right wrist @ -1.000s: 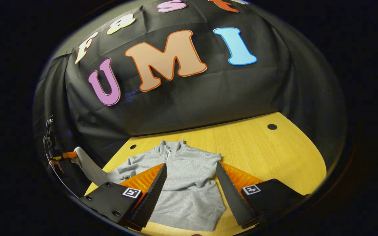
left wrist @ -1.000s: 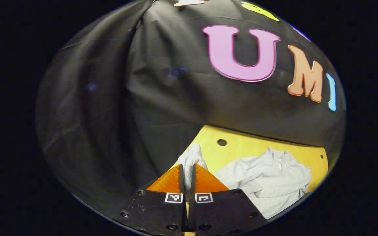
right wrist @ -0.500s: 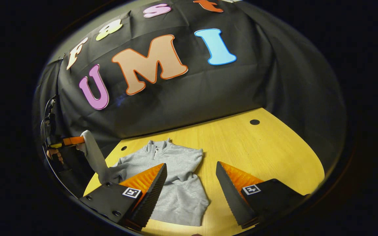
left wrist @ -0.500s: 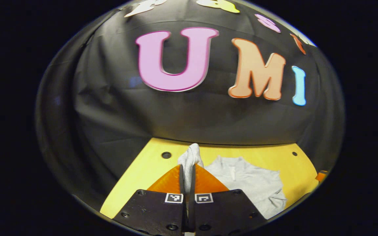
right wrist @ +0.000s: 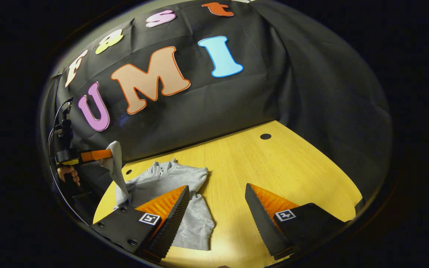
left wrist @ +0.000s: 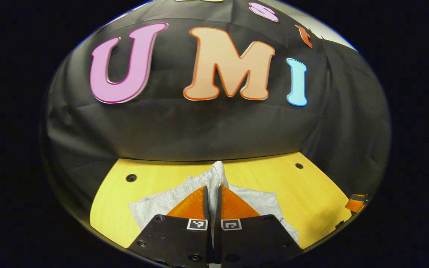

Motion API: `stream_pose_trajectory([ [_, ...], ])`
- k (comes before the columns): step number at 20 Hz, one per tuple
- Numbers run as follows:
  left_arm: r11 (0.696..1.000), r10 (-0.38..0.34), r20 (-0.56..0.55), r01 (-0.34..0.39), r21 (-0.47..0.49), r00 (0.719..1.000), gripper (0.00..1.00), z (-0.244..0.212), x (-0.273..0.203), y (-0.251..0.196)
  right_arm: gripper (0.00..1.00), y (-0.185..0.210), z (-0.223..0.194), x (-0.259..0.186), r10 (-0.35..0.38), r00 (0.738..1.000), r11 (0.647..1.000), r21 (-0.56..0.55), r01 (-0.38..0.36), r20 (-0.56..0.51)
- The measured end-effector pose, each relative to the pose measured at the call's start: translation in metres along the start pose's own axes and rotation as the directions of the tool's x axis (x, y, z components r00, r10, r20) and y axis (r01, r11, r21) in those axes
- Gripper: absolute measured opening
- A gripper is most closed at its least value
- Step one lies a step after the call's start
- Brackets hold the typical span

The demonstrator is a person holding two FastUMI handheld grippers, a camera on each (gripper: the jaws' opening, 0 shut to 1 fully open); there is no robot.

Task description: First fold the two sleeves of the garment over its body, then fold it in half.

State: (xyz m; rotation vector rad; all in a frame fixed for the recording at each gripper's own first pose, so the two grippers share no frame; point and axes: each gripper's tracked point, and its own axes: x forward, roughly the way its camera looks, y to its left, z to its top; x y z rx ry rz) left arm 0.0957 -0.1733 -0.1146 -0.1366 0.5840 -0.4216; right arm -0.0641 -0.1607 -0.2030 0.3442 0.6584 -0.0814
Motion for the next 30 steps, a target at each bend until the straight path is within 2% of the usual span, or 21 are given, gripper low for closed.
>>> stream_pose_trajectory([
  [4, 0.997, -0.072, -0.071, 0.072, -0.011, 0.995, 0.00, -0.029, 0.027, -0.042, 0.96, -0.023, -0.001, -0.005, -0.029, 1.000, 1.000, 0.009, 0.029, -0.005],
  [8, 0.996, -0.093, -0.138, 0.094, -0.002, 0.986, 0.00, -0.060, 0.054, -0.071, 0.96, -0.045, -0.005, -0.014, -0.053, 0.998, 0.999, 0.011, 0.053, -0.015],
  [15, 0.992, -0.124, -0.244, 0.126, -0.009, 0.962, 0.01, -0.112, 0.092, -0.103, 0.96, -0.058, -0.012, -0.016, -0.058, 0.997, 0.998, 0.005, 0.058, -0.043],
  [18, 0.991, -0.122, -0.253, 0.130, 0.015, 0.960, 0.11, -0.116, 0.092, -0.104, 0.96, -0.049, -0.014, -0.011, -0.034, 0.998, 0.999, 0.005, 0.035, -0.051],
  [19, 0.990, -0.135, -0.231, 0.142, 0.014, 0.964, 0.12, -0.109, 0.090, -0.108, 0.96, -0.044, -0.013, -0.007, -0.022, 0.999, 1.000, 0.003, 0.023, -0.049],
  [22, 0.987, -0.156, -0.134, 0.161, 0.025, 0.979, 0.70, -0.080, 0.066, -0.102, 0.96, -0.025, -0.018, 0.004, 0.018, 0.998, 1.000, -0.006, -0.018, -0.060],
  [23, 0.988, -0.142, -0.099, 0.147, 0.041, 0.985, 0.79, -0.071, 0.058, -0.093, 0.96, -0.017, -0.018, 0.009, 0.032, 0.997, 0.999, -0.011, -0.033, -0.064],
  [24, 0.991, -0.116, -0.072, 0.120, 0.059, 0.991, 0.93, -0.066, 0.047, -0.079, 0.96, -0.008, -0.020, 0.013, 0.049, 0.997, 0.999, -0.017, -0.050, -0.067],
  [26, 0.994, -0.067, -0.031, 0.069, 0.080, 0.997, 0.99, -0.060, 0.023, -0.051, 0.96, 0.010, -0.025, 0.021, 0.076, 0.994, 0.996, -0.037, -0.079, -0.073],
  [30, 0.995, 0.047, 0.001, -0.047, 0.091, 0.999, 0.97, -0.067, -0.022, 0.014, 0.96, 0.033, -0.032, 0.039, 0.077, 0.995, 0.991, -0.106, -0.083, -0.059],
])
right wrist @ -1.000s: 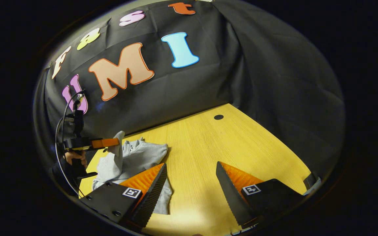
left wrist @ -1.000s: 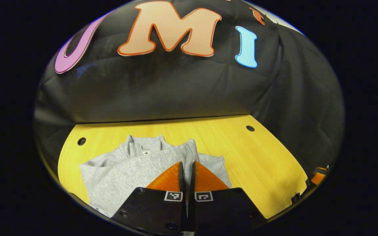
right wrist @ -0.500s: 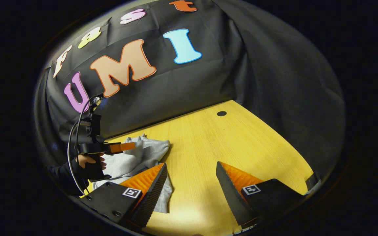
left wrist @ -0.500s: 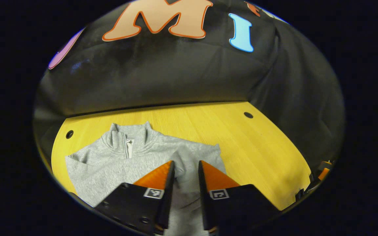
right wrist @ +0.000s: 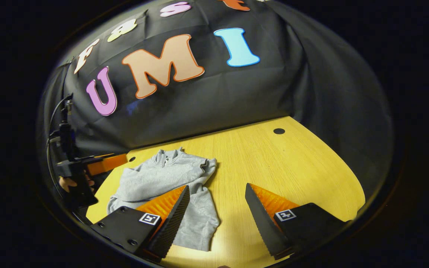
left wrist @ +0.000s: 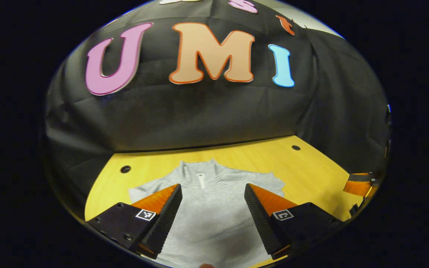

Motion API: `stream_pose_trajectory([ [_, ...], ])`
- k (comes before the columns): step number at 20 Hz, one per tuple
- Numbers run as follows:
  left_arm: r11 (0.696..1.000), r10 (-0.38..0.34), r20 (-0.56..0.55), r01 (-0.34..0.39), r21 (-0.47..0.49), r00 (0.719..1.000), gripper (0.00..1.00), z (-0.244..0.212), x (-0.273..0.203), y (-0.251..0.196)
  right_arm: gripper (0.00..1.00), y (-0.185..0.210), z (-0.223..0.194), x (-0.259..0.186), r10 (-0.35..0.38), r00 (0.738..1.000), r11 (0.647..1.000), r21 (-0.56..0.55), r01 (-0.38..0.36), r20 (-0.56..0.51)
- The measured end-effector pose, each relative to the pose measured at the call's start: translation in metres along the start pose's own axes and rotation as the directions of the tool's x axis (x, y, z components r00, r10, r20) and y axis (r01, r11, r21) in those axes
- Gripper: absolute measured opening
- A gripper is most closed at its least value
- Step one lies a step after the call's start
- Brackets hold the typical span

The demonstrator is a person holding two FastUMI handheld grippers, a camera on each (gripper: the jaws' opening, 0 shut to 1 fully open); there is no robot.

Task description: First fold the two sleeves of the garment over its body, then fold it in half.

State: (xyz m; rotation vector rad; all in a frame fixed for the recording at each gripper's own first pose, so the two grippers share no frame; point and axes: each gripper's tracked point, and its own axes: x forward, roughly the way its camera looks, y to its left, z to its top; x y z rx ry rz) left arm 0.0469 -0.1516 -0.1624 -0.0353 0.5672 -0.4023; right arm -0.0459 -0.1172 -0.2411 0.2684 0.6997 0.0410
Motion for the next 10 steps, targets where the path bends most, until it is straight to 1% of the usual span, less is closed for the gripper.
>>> stream_pose_trajectory([
  [2, 0.996, 0.083, -0.019, -0.083, -0.010, 0.996, 0.97, -0.015, -0.020, 0.034, 0.96, 0.013, -0.007, 0.007, 0.008, 1.000, 1.000, -0.023, -0.008, -0.008],
  [5, 0.986, 0.160, -0.060, -0.163, -0.042, 0.985, 0.98, -0.045, -0.052, 0.075, 0.96, 0.028, -0.024, 0.013, 0.010, 0.999, 0.997, -0.079, -0.012, -0.031],
  [7, 0.979, 0.193, -0.103, -0.199, -0.050, 0.976, 0.97, -0.074, -0.068, 0.092, 0.96, 0.037, -0.040, 0.015, 0.011, 0.998, 0.993, -0.118, -0.017, -0.058],
  [10, 0.971, 0.218, -0.199, -0.233, -0.055, 0.955, 0.97, -0.126, -0.093, 0.112, 0.96, 0.039, -0.072, 0.012, -0.010, 0.994, 0.983, -0.181, -0.010, -0.111],
])
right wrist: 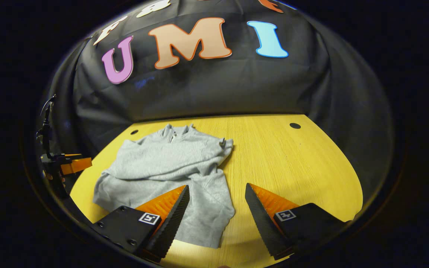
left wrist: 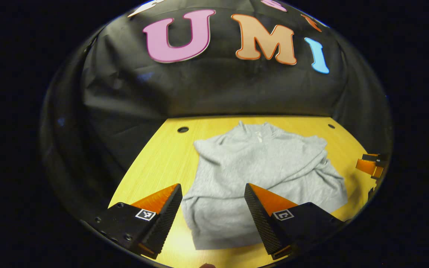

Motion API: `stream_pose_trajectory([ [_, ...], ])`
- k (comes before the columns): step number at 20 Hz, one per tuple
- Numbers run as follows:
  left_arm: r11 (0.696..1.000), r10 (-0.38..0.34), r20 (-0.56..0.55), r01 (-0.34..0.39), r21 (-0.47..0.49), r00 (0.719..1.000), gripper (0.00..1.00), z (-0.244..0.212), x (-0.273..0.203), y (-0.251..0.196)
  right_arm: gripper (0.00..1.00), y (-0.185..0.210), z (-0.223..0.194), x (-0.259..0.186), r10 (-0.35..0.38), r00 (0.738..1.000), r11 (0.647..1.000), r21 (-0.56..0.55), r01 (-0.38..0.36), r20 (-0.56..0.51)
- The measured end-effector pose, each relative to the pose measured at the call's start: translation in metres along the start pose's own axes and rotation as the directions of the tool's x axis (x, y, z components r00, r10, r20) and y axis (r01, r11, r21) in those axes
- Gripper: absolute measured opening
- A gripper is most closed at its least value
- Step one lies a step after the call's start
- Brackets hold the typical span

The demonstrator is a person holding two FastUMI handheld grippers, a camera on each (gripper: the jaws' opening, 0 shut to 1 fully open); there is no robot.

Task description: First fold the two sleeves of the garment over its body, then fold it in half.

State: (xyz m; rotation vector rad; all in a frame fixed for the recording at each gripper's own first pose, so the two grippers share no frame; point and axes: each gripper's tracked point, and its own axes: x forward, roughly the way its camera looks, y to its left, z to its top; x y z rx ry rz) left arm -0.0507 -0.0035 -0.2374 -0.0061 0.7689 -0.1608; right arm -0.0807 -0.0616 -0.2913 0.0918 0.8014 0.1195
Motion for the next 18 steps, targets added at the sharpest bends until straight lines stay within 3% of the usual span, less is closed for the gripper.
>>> stream_pose_trajectory([
  [10, 0.996, -0.073, -0.217, 0.058, -0.071, 0.973, 0.98, -0.111, 0.001, 0.008, 0.96, 0.012, -0.077, -0.003, -0.017, 0.984, 1.000, -0.023, 0.013, -0.177],
  [13, 0.997, -0.062, -0.243, 0.050, -0.056, 0.968, 0.98, -0.126, 0.005, 0.013, 0.96, 0.014, -0.094, -0.001, -0.017, 0.976, 1.000, -0.014, 0.014, -0.219],
  [14, 0.997, -0.064, -0.250, 0.051, -0.059, 0.966, 0.98, -0.129, 0.005, 0.012, 0.91, 0.015, -0.098, 0.000, -0.016, 0.973, 1.000, -0.017, 0.012, -0.232],
  [17, 0.995, -0.072, -0.244, 0.055, -0.078, 0.967, 0.96, -0.129, 0.006, 0.010, 0.92, 0.016, -0.109, 0.001, -0.017, 0.965, 1.000, -0.020, 0.012, -0.261],
  [18, 0.996, -0.072, -0.239, 0.056, -0.072, 0.968, 0.96, -0.128, 0.007, 0.010, 0.96, 0.016, -0.114, 0.002, -0.021, 0.962, 1.000, -0.019, 0.017, -0.274],
])
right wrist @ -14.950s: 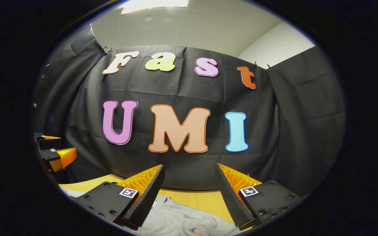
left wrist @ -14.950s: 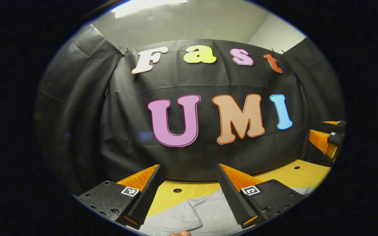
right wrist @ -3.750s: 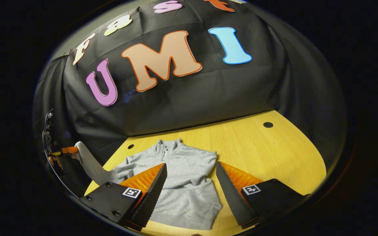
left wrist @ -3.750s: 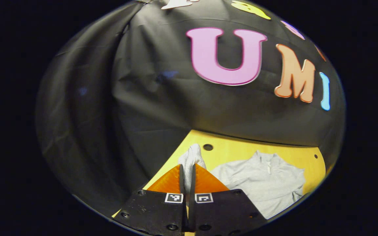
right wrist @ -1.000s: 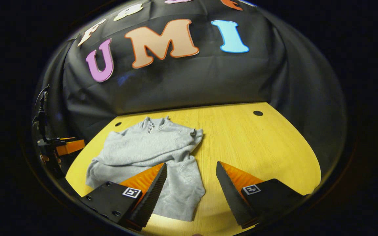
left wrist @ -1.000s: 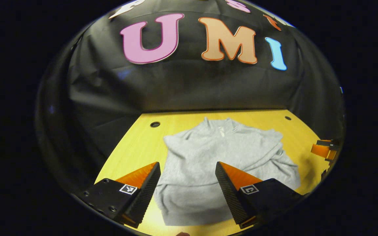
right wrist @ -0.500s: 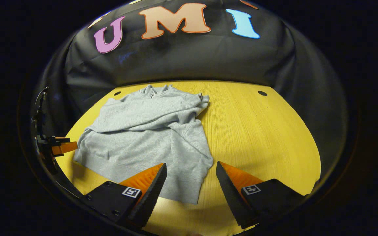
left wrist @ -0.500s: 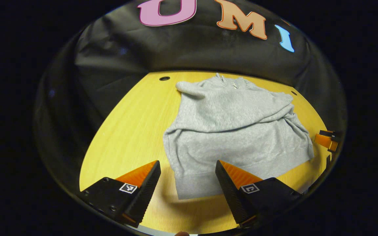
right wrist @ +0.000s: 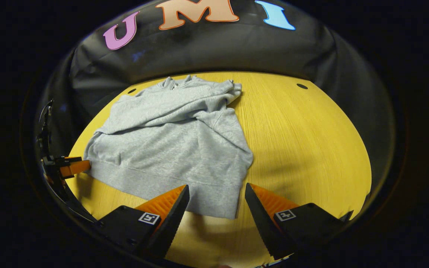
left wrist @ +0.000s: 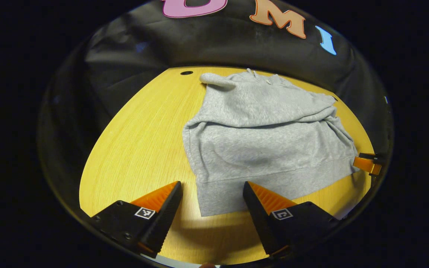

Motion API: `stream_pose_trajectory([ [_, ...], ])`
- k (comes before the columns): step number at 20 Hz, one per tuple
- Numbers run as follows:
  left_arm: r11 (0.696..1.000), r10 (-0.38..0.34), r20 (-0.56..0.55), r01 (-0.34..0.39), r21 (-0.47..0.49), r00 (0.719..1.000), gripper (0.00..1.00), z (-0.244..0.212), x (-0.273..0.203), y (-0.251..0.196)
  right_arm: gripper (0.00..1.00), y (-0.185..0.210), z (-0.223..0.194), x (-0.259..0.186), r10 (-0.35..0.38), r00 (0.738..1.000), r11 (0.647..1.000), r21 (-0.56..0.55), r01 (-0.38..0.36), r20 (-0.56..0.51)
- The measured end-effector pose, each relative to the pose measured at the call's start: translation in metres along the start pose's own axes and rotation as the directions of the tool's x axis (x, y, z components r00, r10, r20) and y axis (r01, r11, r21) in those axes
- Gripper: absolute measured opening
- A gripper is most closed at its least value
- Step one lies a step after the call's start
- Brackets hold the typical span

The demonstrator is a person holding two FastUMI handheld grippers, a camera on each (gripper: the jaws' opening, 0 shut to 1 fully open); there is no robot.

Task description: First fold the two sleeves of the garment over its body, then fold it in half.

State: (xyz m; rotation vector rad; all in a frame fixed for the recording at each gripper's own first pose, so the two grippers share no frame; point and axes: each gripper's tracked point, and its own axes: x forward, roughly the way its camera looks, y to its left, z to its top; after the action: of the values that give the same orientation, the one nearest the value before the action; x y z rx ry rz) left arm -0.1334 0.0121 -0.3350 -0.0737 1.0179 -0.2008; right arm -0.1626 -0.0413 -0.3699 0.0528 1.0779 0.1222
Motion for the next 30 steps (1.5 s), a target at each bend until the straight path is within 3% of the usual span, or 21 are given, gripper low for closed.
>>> stream_pose_trajectory([
  [1, 1.000, 0.000, -0.008, 0.000, 0.003, 1.000, 0.97, -0.001, 0.000, -0.001, 0.92, 0.000, -0.003, 0.002, -0.003, 1.000, 1.000, 0.004, 0.003, -0.012],
  [3, 1.000, 0.003, -0.006, -0.003, 0.003, 1.000, 0.97, -0.002, 0.000, -0.001, 0.92, -0.001, -0.005, 0.004, -0.011, 1.000, 1.000, -0.002, 0.011, -0.008],
  [4, 1.000, 0.005, -0.003, -0.005, -0.002, 1.000, 0.95, -0.001, 0.001, -0.001, 0.96, 0.000, -0.008, 0.005, -0.016, 1.000, 1.000, -0.019, 0.015, -0.021],
  [5, 1.000, 0.005, 0.003, -0.005, -0.005, 1.000, 0.94, -0.001, 0.000, -0.002, 0.91, 0.001, -0.007, 0.004, -0.014, 1.000, 0.999, -0.042, 0.013, -0.013],
  [7, 1.000, -0.015, 0.000, 0.015, 0.016, 1.000, 0.89, 0.000, 0.001, -0.008, 0.91, 0.007, -0.008, 0.003, 0.010, 1.000, 0.998, -0.055, -0.012, -0.025],
  [8, 0.999, -0.032, -0.008, 0.032, 0.033, 0.999, 0.79, 0.001, 0.000, -0.012, 0.74, 0.010, -0.009, 0.004, 0.019, 0.999, 0.998, -0.051, -0.021, -0.036],
  [9, 0.998, -0.043, -0.019, 0.044, 0.048, 0.999, 0.72, 0.001, 0.002, -0.014, 0.67, 0.013, -0.008, 0.006, 0.029, 0.999, 0.999, -0.044, -0.030, -0.039],
  [10, 0.997, -0.056, -0.018, 0.057, 0.049, 0.998, 0.61, 0.003, 0.004, -0.018, 0.43, 0.016, -0.008, 0.007, 0.034, 0.998, 0.999, -0.024, -0.036, -0.055],
  [11, 0.997, -0.064, -0.015, 0.064, 0.040, 0.998, 0.52, 0.005, 0.005, -0.020, 0.31, 0.015, -0.008, 0.008, 0.035, 0.997, 0.999, -0.006, -0.036, -0.071],
  [12, 0.997, -0.075, -0.004, 0.075, 0.026, 0.997, 0.36, 0.007, 0.006, -0.023, 0.28, 0.018, -0.010, 0.008, 0.044, 0.994, 0.999, 0.021, -0.042, -0.102],
  [13, 0.997, -0.083, 0.003, 0.083, 0.004, 0.997, 0.28, 0.009, 0.008, -0.024, 0.19, 0.017, -0.007, 0.006, 0.058, 0.991, 0.998, 0.047, -0.053, -0.123],
  [14, 0.996, -0.089, 0.001, 0.089, -0.014, 0.996, 0.12, 0.010, 0.008, -0.025, 0.14, 0.017, -0.008, 0.006, 0.078, 0.987, 0.995, 0.075, -0.068, -0.143],
  [15, 0.995, -0.099, -0.005, 0.099, -0.023, 0.995, 0.06, 0.010, 0.009, -0.026, 0.11, 0.017, -0.007, 0.008, 0.092, 0.983, 0.992, 0.101, -0.077, -0.157],
  [16, 0.993, -0.112, -0.019, 0.112, -0.023, 0.993, 0.00, 0.009, 0.007, -0.026, 0.14, 0.017, -0.007, 0.008, 0.099, 0.981, 0.989, 0.125, -0.079, -0.166],
  [25, 0.989, -0.150, -0.139, 0.149, -0.018, 0.979, 0.00, -0.002, -0.003, -0.022, 0.13, 0.019, -0.010, -0.001, 0.168, 0.957, 0.984, 0.095, -0.150, -0.236],
  [30, 0.990, -0.140, -0.178, 0.135, -0.038, 0.974, 0.00, 0.001, -0.006, -0.025, 0.13, 0.018, -0.002, -0.003, 0.184, 0.946, 0.982, 0.084, -0.167, -0.267],
])
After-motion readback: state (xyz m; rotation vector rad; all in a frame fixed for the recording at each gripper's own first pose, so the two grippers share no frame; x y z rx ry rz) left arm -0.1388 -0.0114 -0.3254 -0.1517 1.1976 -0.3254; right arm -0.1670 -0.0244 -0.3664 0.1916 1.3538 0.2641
